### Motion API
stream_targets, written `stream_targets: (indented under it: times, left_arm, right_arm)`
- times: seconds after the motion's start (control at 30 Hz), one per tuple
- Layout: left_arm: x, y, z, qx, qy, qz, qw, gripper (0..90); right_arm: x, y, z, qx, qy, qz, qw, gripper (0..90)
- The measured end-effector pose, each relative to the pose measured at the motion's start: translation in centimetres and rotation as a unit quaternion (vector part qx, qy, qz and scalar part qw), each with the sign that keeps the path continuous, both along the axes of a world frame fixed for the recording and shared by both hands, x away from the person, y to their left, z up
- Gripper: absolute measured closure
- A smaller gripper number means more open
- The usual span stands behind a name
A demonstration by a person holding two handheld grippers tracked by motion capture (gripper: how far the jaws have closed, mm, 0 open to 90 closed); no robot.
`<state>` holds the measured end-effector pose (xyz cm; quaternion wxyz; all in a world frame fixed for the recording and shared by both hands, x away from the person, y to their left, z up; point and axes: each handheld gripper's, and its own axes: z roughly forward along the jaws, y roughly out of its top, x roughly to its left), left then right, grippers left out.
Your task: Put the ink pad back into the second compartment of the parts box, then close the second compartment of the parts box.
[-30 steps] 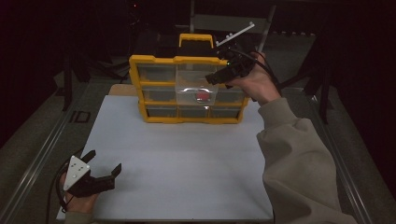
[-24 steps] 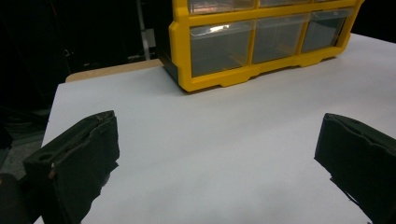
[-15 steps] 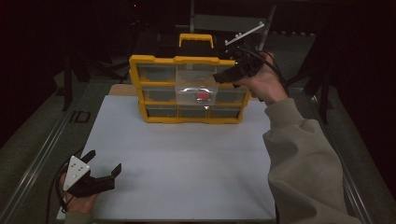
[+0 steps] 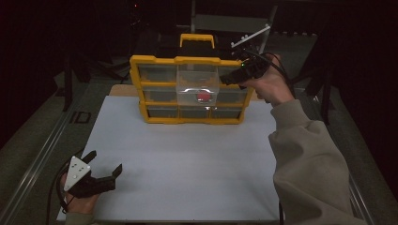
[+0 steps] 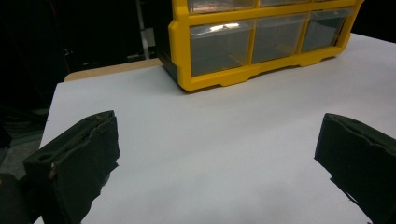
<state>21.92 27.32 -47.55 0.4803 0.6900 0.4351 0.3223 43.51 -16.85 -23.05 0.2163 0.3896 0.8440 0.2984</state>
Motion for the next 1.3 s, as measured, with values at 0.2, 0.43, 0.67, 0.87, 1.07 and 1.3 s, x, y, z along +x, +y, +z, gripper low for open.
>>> stream_targets:
  times: [0.2, 0.43, 0.67, 0.87, 1.07, 1.3]
  left_arm:
    - [0.0, 0.0, 0.0, -0.002, -0.001, -0.001, 1.0, 0.4]
    - [-0.1, 0.0, 0.0, -0.003, -0.002, 0.0, 1.0, 0.4]
    - [0.0, -0.1, 0.0, -0.003, -0.002, -0.001, 1.0, 0.4]
    - [0.0, 0.0, 0.1, -0.004, -0.002, -0.002, 1.0, 0.4]
    - [0.0, 0.0, 0.1, -0.004, -0.003, 0.0, 1.0, 0.4]
    - [0.0, -0.1, 0.1, -0.002, -0.003, -0.002, 1.0, 0.4]
  right_arm:
    - [0.0, -0.4, -0.4, -0.004, 0.004, -0.002, 1.0, 12.2]
    - [-0.2, -0.5, -0.8, -0.011, 0.007, 0.004, 0.9999, 12.2]
    - [-0.2, -0.4, -1.3, -0.01, 0.011, 0.007, 0.9999, 12.2]
    - [-0.5, -0.6, -1.5, -0.012, 0.011, 0.009, 0.9998, 12.2]
    - [-0.6, -0.6, -1.8, -0.013, 0.012, 0.011, 0.9998, 12.4]
    - [-0.9, -0.5, -2.2, -0.013, 0.014, 0.019, 0.9996, 12.9]
